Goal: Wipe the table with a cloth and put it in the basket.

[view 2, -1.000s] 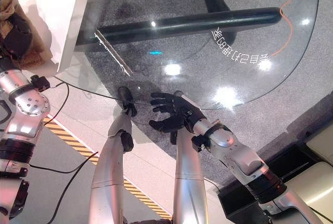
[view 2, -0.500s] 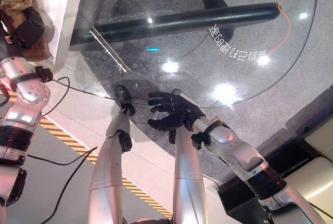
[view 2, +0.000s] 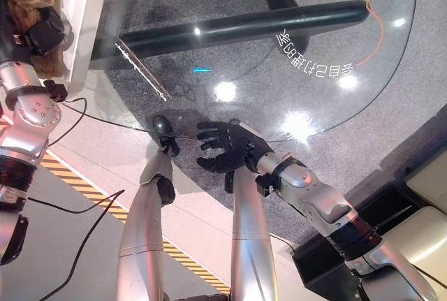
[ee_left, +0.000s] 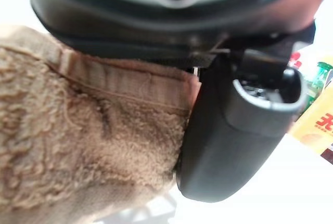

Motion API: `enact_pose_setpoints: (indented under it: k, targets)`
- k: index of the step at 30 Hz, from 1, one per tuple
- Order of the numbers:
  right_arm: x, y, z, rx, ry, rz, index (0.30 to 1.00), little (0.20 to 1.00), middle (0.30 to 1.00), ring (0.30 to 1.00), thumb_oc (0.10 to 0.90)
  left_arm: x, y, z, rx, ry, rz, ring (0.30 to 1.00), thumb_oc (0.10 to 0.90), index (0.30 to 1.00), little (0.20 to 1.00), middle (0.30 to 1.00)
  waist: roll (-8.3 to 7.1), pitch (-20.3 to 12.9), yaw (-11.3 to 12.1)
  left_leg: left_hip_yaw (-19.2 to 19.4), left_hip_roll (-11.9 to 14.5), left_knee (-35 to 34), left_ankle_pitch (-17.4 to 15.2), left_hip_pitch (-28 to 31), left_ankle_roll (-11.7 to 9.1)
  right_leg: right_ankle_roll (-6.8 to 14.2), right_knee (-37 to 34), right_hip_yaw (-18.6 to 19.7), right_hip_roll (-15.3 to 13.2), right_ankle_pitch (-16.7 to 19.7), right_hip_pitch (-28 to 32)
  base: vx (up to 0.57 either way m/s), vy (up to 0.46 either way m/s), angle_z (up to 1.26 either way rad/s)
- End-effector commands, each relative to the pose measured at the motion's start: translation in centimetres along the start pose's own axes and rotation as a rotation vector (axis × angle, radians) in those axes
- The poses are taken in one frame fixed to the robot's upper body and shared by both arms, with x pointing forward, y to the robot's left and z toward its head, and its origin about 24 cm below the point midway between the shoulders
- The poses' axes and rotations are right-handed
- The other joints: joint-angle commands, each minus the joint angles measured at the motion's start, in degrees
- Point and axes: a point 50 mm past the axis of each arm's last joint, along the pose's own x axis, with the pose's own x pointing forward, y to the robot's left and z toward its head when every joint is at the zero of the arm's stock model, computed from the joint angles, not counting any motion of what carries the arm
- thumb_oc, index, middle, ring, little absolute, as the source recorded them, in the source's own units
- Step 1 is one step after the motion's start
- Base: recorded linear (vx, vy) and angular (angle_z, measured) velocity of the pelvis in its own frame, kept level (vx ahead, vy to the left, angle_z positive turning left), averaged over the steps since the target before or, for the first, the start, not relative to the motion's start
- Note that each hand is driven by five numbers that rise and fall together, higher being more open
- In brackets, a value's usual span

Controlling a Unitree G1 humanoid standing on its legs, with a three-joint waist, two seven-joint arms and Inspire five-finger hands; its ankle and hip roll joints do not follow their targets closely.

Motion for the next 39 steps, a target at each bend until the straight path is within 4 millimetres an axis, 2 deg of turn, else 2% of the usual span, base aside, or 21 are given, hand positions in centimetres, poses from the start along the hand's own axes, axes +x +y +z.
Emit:
enact_pose_setpoints:
  k: [1,2,17,27,30,38,39]
  targets:
    - [0.4,0.5,0.4,0.023,-0.026,0.007,0.900,0.900,0.900,0.900,0.800,0.7,-0.1,0.4,0.015,-0.018,-0.065,0.785,0.665,0.785,0.765,0.785,-1.59,-1.14,-0.01,0.24,-4.80,9.62,-11.74,-0.01,-2.47,2.24,-11.00,0.52,6.11,7.84,1.30,0.00,0.000,0.00]
    - [0.3,0.4,0.5,0.018,-0.026,0.005,0.900,0.900,0.900,0.900,0.800,0.6,-0.2,0.3,0.013,-0.011,-0.077,0.900,0.800,0.900,0.900,0.900,-1.60,-1.14,-0.01,0.23,-4.83,9.61,-11.71,-0.08,-2.43,2.21,-10.96,0.52,6.14,7.80,1.26,0.00,0.000,0.00]
    - [0.2,0.5,0.5,0.026,-0.043,0.002,0.900,0.900,0.900,0.900,0.800,0.6,0.1,0.0,0.054,-0.006,-0.056,0.900,0.800,0.900,0.900,0.900,-1.68,-1.14,0.27,-0.29,-5.16,9.09,-11.73,0.90,-2.34,2.22,-11.99,0.42,5.91,7.96,2.41,0.00,-0.005,0.00]
    - [-0.6,0.9,-0.3,0.026,-0.044,0.006,0.900,0.900,0.900,0.900,0.800,0.3,1.7,-0.2,0.138,-0.086,-0.009,0.900,0.800,0.900,0.900,0.900,-0.87,-1.14,0.74,-0.29,-5.04,8.71,-11.95,2.49,-2.35,2.15,-12.38,0.07,5.46,7.47,3.88,-0.01,-0.026,0.00]
    - [-1.4,1.4,-1.0,0.031,-0.048,0.004,0.900,0.900,0.900,0.900,0.800,-0.8,2.7,-1.1,0.151,-0.104,0.000,0.900,0.800,0.900,0.900,0.900,-0.10,-1.14,1.36,-0.63,-5.25,8.29,-12.26,4.34,-2.38,2.01,-12.81,-0.58,5.06,6.61,5.88,-0.03,-0.092,0.00]
    - [-2.5,2.6,-1.9,0.051,-0.055,-0.008,0.900,0.900,0.900,0.900,0.800,-2.5,4.6,-0.9,0.100,-0.159,0.049,0.900,0.800,0.900,0.900,0.900,0.14,-1.14,2.46,-1.37,-5.39,8.15,-12.97,7.56,-2.31,1.71,-12.88,-1.99,4.75,5.25,9.31,-0.03,-0.084,0.06]
    - [-2.7,2.9,-2.1,0.055,-0.052,-0.009,0.900,0.900,0.900,0.900,0.800,-3.3,4.9,-1.0,0.069,-0.160,0.055,0.900,0.800,0.900,0.900,0.900,0.11,-1.14,2.80,-1.56,-5.45,8.05,-13.06,8.23,-2.26,1.56,-12.69,-2.33,4.77,4.87,9.98,-0.03,-0.076,0.13]
